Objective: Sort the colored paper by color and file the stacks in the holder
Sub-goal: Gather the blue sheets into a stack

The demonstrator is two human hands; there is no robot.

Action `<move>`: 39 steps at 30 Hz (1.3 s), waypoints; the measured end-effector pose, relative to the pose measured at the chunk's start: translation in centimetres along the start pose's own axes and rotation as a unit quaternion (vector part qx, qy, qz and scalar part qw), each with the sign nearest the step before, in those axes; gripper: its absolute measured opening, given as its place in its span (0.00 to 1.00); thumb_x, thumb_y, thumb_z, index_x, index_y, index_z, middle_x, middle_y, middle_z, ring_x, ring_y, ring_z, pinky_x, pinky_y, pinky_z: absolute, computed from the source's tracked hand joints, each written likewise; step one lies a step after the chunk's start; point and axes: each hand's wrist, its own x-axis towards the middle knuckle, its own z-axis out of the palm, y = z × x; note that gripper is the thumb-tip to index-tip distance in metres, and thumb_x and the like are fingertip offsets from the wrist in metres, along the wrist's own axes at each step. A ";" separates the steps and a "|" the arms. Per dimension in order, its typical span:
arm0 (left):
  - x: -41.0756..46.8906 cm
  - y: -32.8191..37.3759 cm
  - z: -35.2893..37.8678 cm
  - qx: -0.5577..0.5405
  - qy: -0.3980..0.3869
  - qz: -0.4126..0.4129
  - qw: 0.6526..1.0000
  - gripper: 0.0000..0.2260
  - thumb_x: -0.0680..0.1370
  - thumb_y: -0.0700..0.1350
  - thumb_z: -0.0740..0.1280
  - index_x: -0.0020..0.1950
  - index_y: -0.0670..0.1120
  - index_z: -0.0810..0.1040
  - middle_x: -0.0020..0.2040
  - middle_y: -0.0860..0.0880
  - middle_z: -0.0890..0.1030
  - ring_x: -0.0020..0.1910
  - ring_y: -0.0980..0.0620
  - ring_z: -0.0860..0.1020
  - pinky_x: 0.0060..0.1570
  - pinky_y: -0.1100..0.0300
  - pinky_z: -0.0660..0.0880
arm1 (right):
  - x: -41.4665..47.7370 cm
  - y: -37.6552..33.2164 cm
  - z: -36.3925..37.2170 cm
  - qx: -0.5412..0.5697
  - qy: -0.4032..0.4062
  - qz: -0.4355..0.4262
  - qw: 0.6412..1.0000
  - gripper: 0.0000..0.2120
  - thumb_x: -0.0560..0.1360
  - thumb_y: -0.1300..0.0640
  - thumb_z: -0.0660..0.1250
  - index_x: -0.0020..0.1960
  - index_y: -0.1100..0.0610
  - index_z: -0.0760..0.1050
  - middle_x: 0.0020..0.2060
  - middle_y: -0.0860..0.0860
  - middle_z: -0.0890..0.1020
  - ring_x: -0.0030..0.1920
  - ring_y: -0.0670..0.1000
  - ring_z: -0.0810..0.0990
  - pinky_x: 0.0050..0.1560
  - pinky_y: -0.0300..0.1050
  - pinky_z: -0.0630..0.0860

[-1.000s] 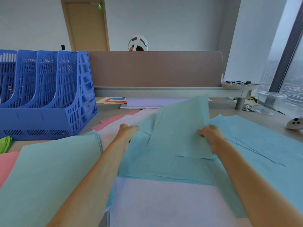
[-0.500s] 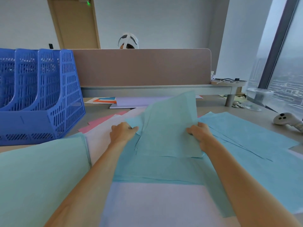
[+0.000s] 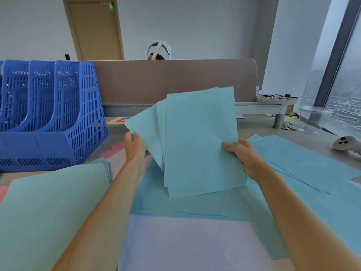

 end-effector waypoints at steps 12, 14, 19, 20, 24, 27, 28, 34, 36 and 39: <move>-0.7 1.5 -0.3 0.094 -0.151 -0.076 0.981 0.16 0.77 0.58 0.63 0.55 0.48 0.77 0.53 0.47 0.82 0.50 0.46 0.80 0.50 0.51 0.74 | -0.7 0.4 1.8 -0.044 -0.081 -0.021 0.995 0.16 0.76 0.65 0.67 0.62 0.56 0.73 0.52 0.54 0.84 0.50 0.57 0.84 0.51 0.54 0.81; -1.4 1.7 0.1 0.121 -0.192 -0.084 0.970 0.20 0.78 0.62 0.58 0.53 0.47 0.75 0.53 0.46 0.80 0.50 0.46 0.77 0.50 0.53 0.72 | -0.9 0.2 2.0 -0.056 -0.059 -0.033 0.996 0.16 0.75 0.68 0.66 0.60 0.55 0.73 0.50 0.54 0.84 0.47 0.56 0.85 0.47 0.52 0.82; -2.5 0.1 -0.5 0.461 -0.177 -0.053 0.868 0.31 0.82 0.61 0.44 0.77 0.42 0.56 0.77 0.43 0.61 0.74 0.43 0.62 0.71 0.50 0.59 | -1.0 -0.6 1.0 -0.037 0.028 -0.028 0.999 0.12 0.73 0.72 0.63 0.50 0.59 0.79 0.43 0.56 0.84 0.37 0.53 0.82 0.39 0.44 0.81; -2.6 0.0 -0.7 0.498 -0.177 -0.044 0.848 0.30 0.82 0.60 0.46 0.78 0.42 0.54 0.77 0.43 0.60 0.74 0.42 0.62 0.69 0.50 0.60 | -1.0 -0.7 0.7 -0.041 0.033 -0.014 0.999 0.11 0.73 0.72 0.64 0.49 0.60 0.79 0.43 0.57 0.83 0.36 0.53 0.82 0.39 0.45 0.81; -2.9 0.4 -0.8 0.512 -0.192 -0.058 0.835 0.30 0.81 0.55 0.56 0.77 0.40 0.53 0.75 0.43 0.63 0.71 0.43 0.66 0.62 0.54 0.65 | -1.2 -0.6 0.8 -0.175 0.008 0.048 0.983 0.07 0.72 0.71 0.64 0.45 0.60 0.73 0.42 0.59 0.80 0.39 0.56 0.79 0.45 0.51 0.78; -2.4 0.3 -1.0 0.405 -0.194 -0.102 0.888 0.26 0.77 0.50 0.63 0.70 0.39 0.61 0.57 0.44 0.74 0.52 0.46 0.75 0.49 0.58 0.70 | -1.2 0.3 1.7 -0.270 -0.022 0.085 0.959 0.16 0.71 0.66 0.64 0.57 0.61 0.67 0.49 0.61 0.79 0.44 0.58 0.80 0.44 0.51 0.77; -2.3 0.3 -1.1 0.353 -0.188 -0.117 0.909 0.22 0.77 0.48 0.65 0.66 0.40 0.64 0.53 0.45 0.75 0.48 0.48 0.76 0.46 0.59 0.72 | -1.1 0.4 1.8 -0.282 -0.026 0.089 0.955 0.19 0.71 0.65 0.64 0.60 0.61 0.66 0.51 0.63 0.79 0.44 0.58 0.80 0.43 0.51 0.77; -2.4 1.4 -2.6 0.226 -0.240 -0.180 0.927 0.19 0.76 0.40 0.69 0.64 0.35 0.72 0.41 0.44 0.82 0.36 0.49 0.81 0.34 0.59 0.77 | -1.0 0.7 1.5 -0.318 -0.013 0.087 0.944 0.17 0.70 0.64 0.63 0.59 0.60 0.67 0.50 0.62 0.79 0.48 0.61 0.81 0.47 0.55 0.80; -2.5 1.9 -3.0 0.262 -0.271 -0.201 0.904 0.22 0.76 0.42 0.70 0.67 0.36 0.71 0.48 0.42 0.84 0.41 0.47 0.83 0.35 0.58 0.78 | -1.0 0.7 1.6 -0.314 -0.017 0.085 0.945 0.17 0.70 0.64 0.63 0.58 0.60 0.67 0.50 0.61 0.79 0.48 0.61 0.81 0.46 0.54 0.80; -3.1 2.7 -3.0 0.311 -0.341 -0.206 0.863 0.13 0.78 0.41 0.67 0.61 0.38 0.77 0.53 0.42 0.84 0.49 0.46 0.83 0.43 0.56 0.78 | -0.9 0.5 1.3 -0.293 -0.009 0.075 0.953 0.16 0.70 0.65 0.62 0.57 0.61 0.69 0.49 0.61 0.79 0.47 0.60 0.81 0.43 0.50 0.79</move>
